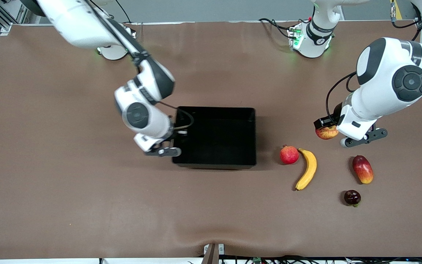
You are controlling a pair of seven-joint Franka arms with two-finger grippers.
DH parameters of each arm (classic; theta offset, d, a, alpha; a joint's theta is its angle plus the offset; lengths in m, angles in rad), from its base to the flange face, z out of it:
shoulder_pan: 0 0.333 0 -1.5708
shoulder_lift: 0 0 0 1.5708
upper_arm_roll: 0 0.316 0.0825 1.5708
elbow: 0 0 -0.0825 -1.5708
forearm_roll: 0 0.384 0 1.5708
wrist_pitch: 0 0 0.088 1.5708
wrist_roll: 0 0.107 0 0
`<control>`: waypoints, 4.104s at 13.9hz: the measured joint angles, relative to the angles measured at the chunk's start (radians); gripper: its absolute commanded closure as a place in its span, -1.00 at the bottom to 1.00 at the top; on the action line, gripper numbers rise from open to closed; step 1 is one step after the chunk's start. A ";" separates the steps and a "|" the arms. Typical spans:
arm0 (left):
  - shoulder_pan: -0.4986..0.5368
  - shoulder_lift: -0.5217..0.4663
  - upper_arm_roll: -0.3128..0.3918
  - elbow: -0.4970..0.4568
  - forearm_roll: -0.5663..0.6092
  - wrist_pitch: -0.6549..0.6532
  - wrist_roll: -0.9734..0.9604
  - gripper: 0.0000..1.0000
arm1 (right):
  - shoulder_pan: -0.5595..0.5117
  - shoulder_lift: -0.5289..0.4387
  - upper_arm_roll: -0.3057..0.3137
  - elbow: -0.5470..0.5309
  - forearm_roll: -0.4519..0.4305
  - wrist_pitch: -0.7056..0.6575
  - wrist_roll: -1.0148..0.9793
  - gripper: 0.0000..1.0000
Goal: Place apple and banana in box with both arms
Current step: 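Carry the apple to the black tray while the right gripper withdraws, then lower the apple into the tray and open the left gripper, then move the left gripper down over the yellow banana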
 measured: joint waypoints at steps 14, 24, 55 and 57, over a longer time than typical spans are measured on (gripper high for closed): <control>-0.116 0.082 -0.149 -0.151 -0.055 0.342 -0.469 1.00 | 0.024 0.033 -0.017 0.033 0.001 0.041 0.077 -1.00; -0.232 0.339 -0.148 -0.045 -0.019 0.456 -0.591 1.00 | -0.257 -0.161 -0.022 0.041 0.001 -0.132 -0.224 -1.00; 0.025 0.449 -0.130 0.222 0.167 0.266 -0.296 -1.00 | -0.281 -0.608 -0.444 0.092 0.008 -0.639 -0.611 -1.00; 0.061 0.493 -0.129 0.208 0.233 0.308 -0.248 -1.00 | -0.281 -0.608 -0.443 0.091 0.008 -0.638 -0.611 -1.00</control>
